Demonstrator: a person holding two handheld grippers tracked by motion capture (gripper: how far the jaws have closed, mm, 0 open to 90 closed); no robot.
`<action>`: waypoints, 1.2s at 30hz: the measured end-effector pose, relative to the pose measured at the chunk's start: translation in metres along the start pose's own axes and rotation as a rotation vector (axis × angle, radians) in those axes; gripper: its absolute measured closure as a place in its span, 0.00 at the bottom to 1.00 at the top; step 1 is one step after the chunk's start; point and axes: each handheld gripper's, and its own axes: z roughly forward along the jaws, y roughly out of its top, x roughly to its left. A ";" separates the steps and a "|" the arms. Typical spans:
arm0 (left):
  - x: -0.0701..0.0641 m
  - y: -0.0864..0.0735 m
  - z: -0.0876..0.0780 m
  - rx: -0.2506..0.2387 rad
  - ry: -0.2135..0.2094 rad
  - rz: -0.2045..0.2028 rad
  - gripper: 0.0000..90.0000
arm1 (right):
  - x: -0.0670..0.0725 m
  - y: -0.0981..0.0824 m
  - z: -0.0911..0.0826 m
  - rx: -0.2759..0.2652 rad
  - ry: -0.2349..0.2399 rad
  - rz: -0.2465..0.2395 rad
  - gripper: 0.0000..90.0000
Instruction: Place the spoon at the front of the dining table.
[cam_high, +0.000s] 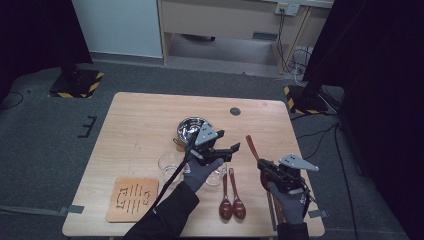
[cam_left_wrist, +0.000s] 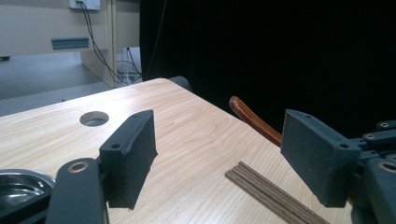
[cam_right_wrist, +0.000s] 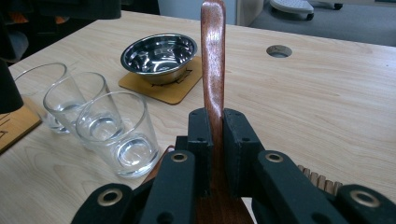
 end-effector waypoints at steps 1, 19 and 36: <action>0.000 0.000 0.001 0.000 -0.001 -0.001 0.28 | 0.000 0.000 0.000 0.000 0.000 -0.001 0.91; -0.009 0.000 0.018 0.000 -0.034 -0.012 0.29 | 0.003 0.001 -0.001 -0.009 0.015 -0.003 0.91; -0.022 -0.004 0.032 0.013 -0.070 -0.017 0.35 | 0.006 0.003 -0.003 -0.026 0.033 -0.013 0.91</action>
